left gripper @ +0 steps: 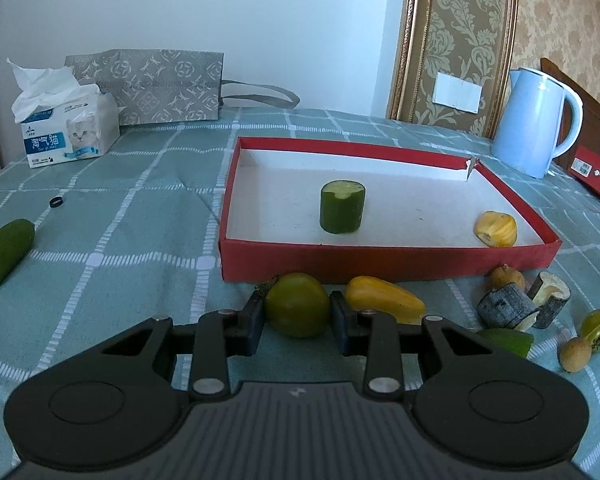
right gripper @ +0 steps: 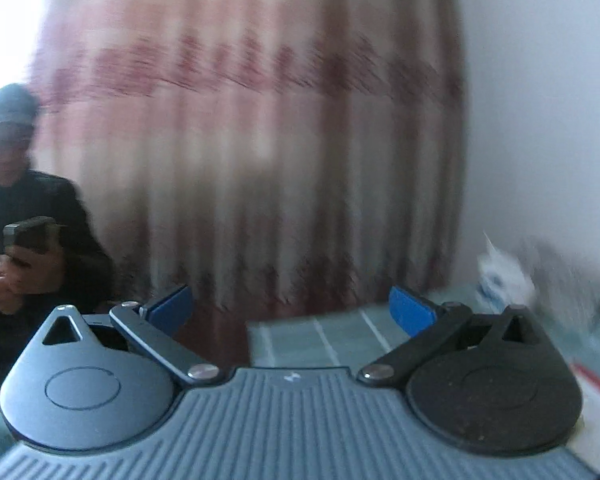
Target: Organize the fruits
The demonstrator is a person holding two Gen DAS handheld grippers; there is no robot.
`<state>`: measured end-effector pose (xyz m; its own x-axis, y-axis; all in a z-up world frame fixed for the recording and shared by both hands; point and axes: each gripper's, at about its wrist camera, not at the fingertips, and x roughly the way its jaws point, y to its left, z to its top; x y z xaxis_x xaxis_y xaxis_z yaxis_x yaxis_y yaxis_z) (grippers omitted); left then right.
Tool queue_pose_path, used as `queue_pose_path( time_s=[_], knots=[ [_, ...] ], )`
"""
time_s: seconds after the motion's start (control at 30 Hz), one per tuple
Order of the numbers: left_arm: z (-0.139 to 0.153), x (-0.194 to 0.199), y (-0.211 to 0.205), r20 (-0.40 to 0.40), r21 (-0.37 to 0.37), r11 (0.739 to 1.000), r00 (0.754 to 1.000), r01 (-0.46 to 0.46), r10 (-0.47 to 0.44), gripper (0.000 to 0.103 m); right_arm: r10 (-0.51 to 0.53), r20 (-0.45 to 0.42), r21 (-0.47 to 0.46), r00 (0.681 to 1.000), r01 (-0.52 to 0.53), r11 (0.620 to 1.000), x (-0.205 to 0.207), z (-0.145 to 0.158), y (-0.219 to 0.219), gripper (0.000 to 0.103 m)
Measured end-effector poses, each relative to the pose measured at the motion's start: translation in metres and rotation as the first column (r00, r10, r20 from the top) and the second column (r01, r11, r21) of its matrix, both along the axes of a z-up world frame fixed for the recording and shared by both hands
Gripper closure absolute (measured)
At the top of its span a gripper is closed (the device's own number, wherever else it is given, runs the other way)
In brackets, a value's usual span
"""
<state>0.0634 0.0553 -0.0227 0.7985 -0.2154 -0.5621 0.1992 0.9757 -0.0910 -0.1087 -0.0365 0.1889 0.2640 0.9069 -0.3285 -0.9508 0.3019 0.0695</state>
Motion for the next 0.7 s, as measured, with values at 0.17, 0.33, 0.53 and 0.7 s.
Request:
queue_pose_path(
  time_s=[0.17,0.33,0.53,0.7],
  knots=[
    [0.000,0.000,-0.001,0.001,0.004,1.000,1.000,0.000,0.000,0.069,-0.032,-0.086,0.027,0.996,0.034,0.999,0.031,-0.007,-0.005,0.000],
    [0.000,-0.001,-0.001,0.001,0.004,1.000,1.000,-0.007,0.007,0.069,-0.226,-0.007,0.022,0.974,0.226,0.974,0.037,-0.026,-0.049,0.000],
    [0.003,-0.003,0.004,0.012,-0.008,1.000,1.000,-0.017,0.017,0.069,-0.690,-0.028,-0.043,0.723,0.689,0.724,0.078,-0.077,-0.186,0.000],
    [0.007,-0.007,0.012,0.027,-0.029,0.998,0.998,-0.049,0.050,0.069,-0.925,0.113,-0.127,0.363,0.929,0.349,0.080,-0.122,-0.270,0.000]
  ],
)
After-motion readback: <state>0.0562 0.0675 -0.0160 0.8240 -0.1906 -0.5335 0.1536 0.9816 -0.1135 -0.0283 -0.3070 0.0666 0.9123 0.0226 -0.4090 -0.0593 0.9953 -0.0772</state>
